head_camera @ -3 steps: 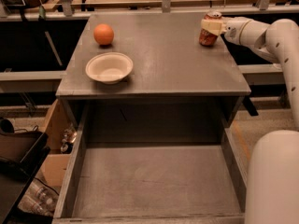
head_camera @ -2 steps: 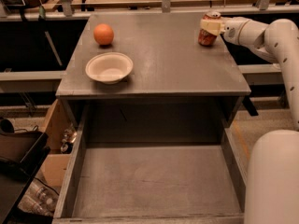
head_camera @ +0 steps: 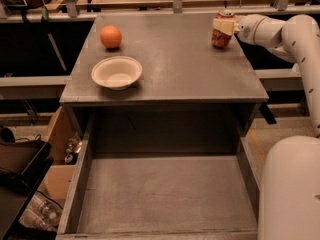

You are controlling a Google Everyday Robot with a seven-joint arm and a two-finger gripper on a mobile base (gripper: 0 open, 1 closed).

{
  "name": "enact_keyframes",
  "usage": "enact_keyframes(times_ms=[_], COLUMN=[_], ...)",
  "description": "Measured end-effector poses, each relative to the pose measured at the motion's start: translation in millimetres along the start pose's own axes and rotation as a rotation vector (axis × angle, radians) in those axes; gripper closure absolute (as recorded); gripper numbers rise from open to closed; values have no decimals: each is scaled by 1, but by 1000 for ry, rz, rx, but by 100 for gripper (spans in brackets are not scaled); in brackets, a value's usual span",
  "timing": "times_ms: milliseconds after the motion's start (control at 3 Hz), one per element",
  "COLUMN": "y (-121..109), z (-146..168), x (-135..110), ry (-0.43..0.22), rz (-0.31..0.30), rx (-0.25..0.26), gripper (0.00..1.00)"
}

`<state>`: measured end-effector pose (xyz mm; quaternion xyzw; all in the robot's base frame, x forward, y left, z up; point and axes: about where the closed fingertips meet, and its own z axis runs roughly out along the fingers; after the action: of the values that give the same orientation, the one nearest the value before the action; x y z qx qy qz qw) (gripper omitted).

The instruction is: Place coke can into top drawer

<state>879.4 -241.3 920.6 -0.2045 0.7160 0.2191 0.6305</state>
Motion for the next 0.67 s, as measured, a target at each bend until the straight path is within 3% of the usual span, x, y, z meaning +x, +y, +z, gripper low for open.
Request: enact_keyframes(times_ms=[667], y=[20], z=[-38], x=[-48], ry=[24], rz=[-86], rx=[8], gripper=[100])
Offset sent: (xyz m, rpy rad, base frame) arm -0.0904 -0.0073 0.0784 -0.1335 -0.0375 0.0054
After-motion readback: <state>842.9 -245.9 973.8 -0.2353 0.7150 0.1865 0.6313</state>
